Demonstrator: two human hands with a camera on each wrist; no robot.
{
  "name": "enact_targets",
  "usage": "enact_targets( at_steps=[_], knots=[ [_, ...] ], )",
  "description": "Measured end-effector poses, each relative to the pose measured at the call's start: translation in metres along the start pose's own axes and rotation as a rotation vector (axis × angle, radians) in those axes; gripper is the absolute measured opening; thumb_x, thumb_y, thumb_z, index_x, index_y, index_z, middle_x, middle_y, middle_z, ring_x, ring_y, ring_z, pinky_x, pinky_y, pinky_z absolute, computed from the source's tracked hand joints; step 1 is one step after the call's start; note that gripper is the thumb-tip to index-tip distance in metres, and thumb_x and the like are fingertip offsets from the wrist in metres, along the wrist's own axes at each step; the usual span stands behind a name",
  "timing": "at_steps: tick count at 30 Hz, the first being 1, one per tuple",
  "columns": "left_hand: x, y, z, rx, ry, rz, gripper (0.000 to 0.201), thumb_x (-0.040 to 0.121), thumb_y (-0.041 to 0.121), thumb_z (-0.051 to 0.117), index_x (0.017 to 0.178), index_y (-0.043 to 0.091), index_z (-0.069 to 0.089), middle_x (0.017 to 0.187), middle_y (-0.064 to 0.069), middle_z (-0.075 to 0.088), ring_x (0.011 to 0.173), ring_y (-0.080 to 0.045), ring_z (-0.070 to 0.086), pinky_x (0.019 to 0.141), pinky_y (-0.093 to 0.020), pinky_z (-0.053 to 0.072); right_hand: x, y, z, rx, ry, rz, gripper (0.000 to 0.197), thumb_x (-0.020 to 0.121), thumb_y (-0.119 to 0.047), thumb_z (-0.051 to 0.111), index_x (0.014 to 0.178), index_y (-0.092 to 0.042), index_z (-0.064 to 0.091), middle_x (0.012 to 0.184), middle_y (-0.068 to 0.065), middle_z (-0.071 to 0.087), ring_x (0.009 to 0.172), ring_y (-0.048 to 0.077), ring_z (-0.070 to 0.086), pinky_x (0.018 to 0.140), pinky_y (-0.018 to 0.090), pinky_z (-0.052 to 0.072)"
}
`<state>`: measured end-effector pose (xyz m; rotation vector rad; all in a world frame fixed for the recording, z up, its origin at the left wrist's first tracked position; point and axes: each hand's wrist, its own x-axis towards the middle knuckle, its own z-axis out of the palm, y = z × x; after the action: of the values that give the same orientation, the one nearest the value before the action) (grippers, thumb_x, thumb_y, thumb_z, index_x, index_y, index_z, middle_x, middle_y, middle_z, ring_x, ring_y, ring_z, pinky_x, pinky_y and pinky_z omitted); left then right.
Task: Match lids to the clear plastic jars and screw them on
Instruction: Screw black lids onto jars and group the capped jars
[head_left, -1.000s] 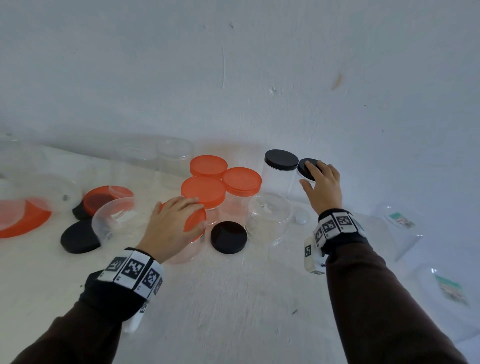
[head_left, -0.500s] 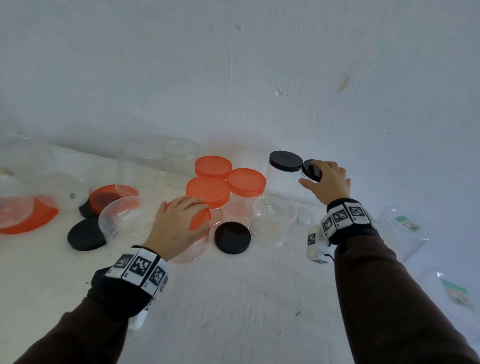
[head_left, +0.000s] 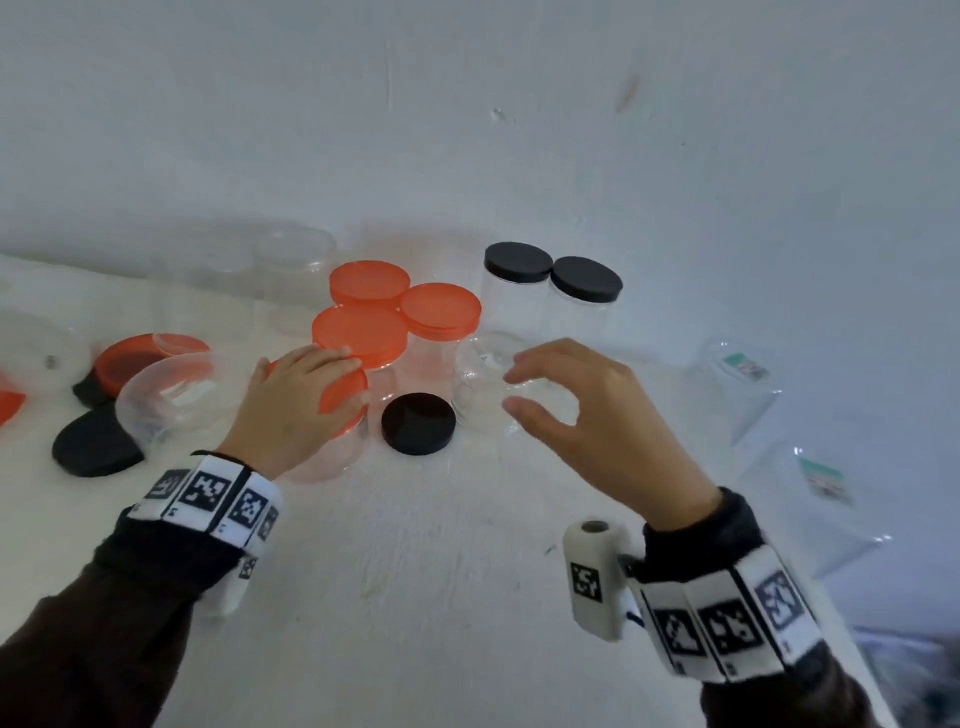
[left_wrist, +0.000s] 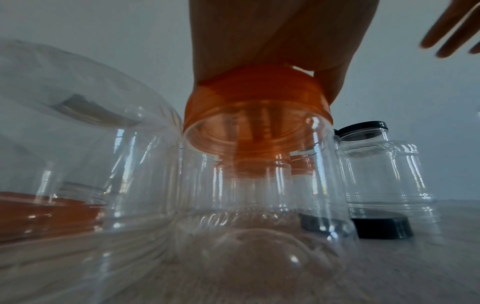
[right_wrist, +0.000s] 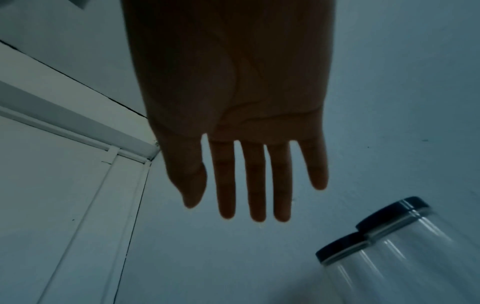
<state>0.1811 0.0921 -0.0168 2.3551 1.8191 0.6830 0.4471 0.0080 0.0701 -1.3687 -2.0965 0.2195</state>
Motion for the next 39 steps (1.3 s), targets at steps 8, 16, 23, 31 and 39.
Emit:
enact_targets(
  at_steps=[8,16,23,31,39],
  knots=[
    [-0.001,-0.001,0.001,-0.016,0.022,0.046,0.087,0.069,0.072,0.020,0.128,0.019,0.054,0.140,0.001,0.046,0.132,-0.024,0.035,0.105,-0.054,0.019,-0.081,0.023,-0.059,-0.335,0.177,0.124,0.041,0.083,-0.050,0.046,0.104,-0.021,0.065,0.120,-0.004,0.060,0.111,0.020,0.052,0.089,0.039,0.045],
    [0.004,-0.007,0.005,-0.025,0.060,0.057,0.078,0.071,0.070,0.029,0.119,0.018,0.061,0.132,-0.002,0.055,0.123,-0.029,0.045,0.099,-0.057,0.033,-0.104,0.063,-0.088,-0.553,-0.112,0.576,0.076,0.074,-0.061,0.058,0.141,-0.039,0.029,0.154,-0.005,0.014,0.141,0.028,0.010,0.111,0.057,0.011],
    [0.004,-0.004,0.002,0.001,0.045,0.069,0.078,0.072,0.069,0.028,0.120,0.017,0.060,0.132,-0.004,0.054,0.122,-0.031,0.046,0.097,-0.057,0.033,-0.101,0.068,-0.084,-0.540,-0.209,0.570,0.078,0.070,-0.042,0.076,0.135,-0.041,0.033,0.145,-0.009,0.021,0.131,0.022,0.021,0.103,0.044,0.029],
    [0.004,0.020,-0.022,-0.175,0.215,0.133,0.068,0.076,0.054,0.041,0.117,0.004,0.060,0.125,-0.016,0.055,0.115,-0.035,0.047,0.101,-0.041,0.032,-0.083,0.050,-0.083,-0.386,-0.080,0.374,0.069,0.062,-0.040,0.081,0.119,-0.033,0.042,0.127,-0.013,0.029,0.111,0.014,0.038,0.078,0.030,0.039],
    [-0.010,0.090,-0.008,-0.339,0.098,0.335,0.031,0.084,0.019,0.066,0.114,0.014,0.058,0.104,0.016,0.047,0.103,-0.006,0.045,0.087,-0.008,0.030,-0.069,0.050,-0.072,-0.265,-0.032,0.297,0.076,0.060,-0.042,0.082,0.125,-0.029,0.045,0.117,-0.012,0.023,0.109,0.013,0.039,0.086,0.022,0.032]
  ],
)
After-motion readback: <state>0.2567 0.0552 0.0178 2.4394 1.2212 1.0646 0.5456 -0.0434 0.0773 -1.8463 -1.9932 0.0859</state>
